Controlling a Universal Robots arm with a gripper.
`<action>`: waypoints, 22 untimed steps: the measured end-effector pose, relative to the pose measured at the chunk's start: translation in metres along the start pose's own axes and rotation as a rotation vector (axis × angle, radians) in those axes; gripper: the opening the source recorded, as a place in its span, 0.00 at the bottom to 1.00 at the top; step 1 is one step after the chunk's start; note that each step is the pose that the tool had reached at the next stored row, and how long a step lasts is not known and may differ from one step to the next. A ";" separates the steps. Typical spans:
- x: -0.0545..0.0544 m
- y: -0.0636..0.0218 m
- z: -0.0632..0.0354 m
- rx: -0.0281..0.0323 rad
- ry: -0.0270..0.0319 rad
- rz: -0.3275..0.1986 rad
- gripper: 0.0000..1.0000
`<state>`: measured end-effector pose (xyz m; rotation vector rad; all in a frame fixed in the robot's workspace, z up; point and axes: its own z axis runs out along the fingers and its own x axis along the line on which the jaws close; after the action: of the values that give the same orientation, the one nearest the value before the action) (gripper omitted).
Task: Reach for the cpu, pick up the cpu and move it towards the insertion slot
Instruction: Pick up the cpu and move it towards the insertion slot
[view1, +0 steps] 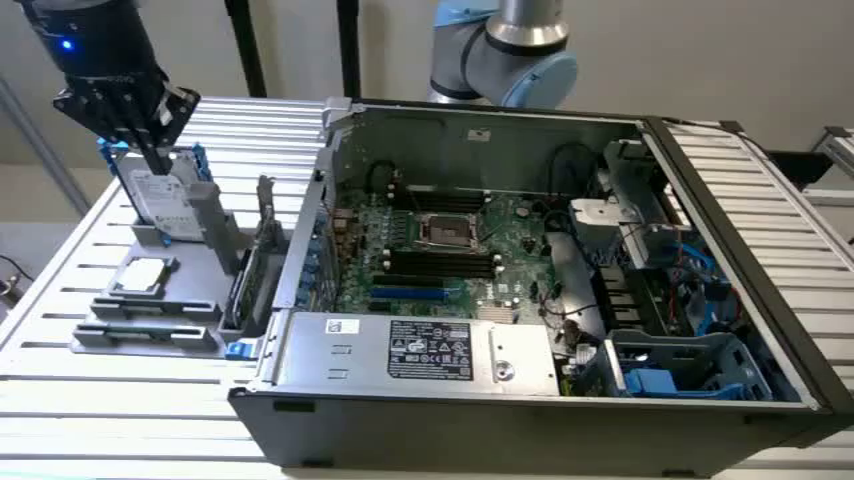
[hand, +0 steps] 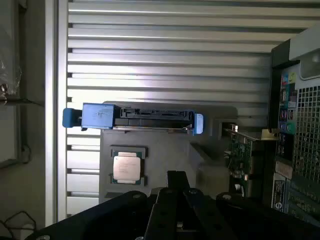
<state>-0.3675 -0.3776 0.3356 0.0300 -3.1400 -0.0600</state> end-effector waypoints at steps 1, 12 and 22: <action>0.000 0.0000 0.0000 0.0000 0.0000 0.000 0.11; 0.001 -0.0006 0.0004 0.0001 0.0002 0.000 0.11; 0.027 -0.0146 0.0077 0.0005 0.0058 0.000 0.11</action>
<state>-0.3938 -0.3925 0.3274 0.0299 -3.1342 -0.0590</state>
